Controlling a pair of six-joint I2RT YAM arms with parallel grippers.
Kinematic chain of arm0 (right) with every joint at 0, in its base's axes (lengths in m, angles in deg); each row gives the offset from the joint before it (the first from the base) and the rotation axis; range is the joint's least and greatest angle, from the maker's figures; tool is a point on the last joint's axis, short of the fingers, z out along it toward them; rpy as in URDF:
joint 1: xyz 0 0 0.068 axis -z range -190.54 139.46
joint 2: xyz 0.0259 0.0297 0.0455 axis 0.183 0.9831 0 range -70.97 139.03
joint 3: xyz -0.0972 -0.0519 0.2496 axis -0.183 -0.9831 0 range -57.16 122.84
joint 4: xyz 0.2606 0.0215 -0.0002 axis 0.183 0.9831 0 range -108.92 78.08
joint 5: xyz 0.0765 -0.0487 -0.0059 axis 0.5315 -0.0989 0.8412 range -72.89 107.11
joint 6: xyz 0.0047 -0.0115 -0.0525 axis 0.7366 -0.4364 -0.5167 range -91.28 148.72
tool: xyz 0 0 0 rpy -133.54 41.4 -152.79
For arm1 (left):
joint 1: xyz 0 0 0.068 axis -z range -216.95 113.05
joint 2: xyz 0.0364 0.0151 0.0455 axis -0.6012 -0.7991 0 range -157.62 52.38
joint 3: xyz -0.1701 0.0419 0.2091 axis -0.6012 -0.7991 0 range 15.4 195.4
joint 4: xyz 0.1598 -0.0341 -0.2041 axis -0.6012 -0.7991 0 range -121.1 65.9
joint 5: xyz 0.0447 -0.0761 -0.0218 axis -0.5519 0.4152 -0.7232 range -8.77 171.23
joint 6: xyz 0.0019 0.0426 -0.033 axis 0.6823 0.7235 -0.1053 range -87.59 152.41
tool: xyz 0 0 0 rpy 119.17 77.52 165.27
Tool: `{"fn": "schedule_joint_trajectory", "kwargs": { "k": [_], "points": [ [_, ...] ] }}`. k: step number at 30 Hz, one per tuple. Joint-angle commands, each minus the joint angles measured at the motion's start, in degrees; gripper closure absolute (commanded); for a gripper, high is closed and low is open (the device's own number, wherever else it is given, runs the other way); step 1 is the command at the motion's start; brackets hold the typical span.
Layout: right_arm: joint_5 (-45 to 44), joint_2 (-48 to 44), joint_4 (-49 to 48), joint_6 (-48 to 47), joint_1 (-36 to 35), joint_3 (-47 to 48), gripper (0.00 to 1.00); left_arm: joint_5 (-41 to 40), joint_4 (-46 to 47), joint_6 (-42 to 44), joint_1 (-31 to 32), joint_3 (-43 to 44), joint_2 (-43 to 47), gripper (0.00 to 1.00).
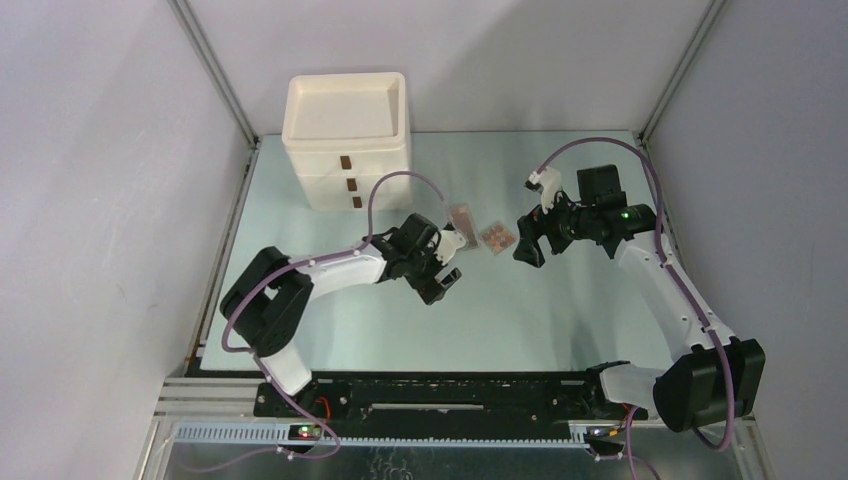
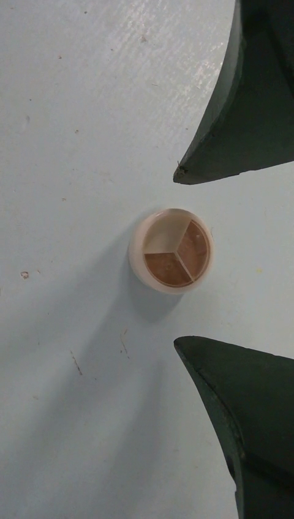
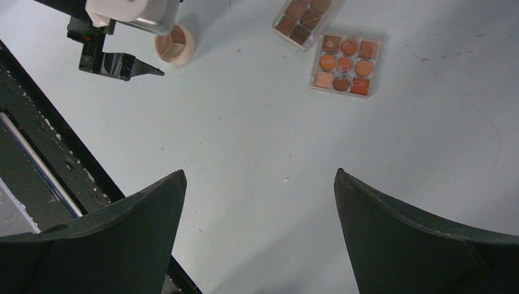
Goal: Organize the makeup
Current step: Pick up the makeup from the center of the board.
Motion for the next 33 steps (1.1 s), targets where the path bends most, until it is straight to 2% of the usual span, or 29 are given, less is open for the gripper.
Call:
{"fn": "schedule_joint_trajectory", "kwargs": {
  "k": [1, 12, 23, 28, 33],
  "points": [
    [0.98, -1.09, -0.75, 0.01, 0.44, -0.02, 0.00, -0.07, -0.66, -0.48, 1.26, 4.24, -1.88, 0.03],
    [1.19, -0.82, -0.30, -0.30, 0.49, -0.01, 0.00, 0.99, -2.98, -0.42, 1.75, 5.72, -4.10, 0.22],
    [1.10, -0.88, -0.20, -0.45, 0.58, -0.01, 0.01, 1.01, -4.80, 2.03, 0.79, 7.23, 0.95, 0.58],
    [1.19, -1.15, -0.34, -0.36, 0.51, 0.00, 0.01, 0.99, -7.95, 3.40, -2.53, 9.79, 8.08, 0.62],
    [1.06, -1.67, -0.41, -0.36, 0.54, -0.04, 0.01, 0.32, -12.79, 4.17, -7.15, 16.87, 14.00, 0.62]
  ]
}}
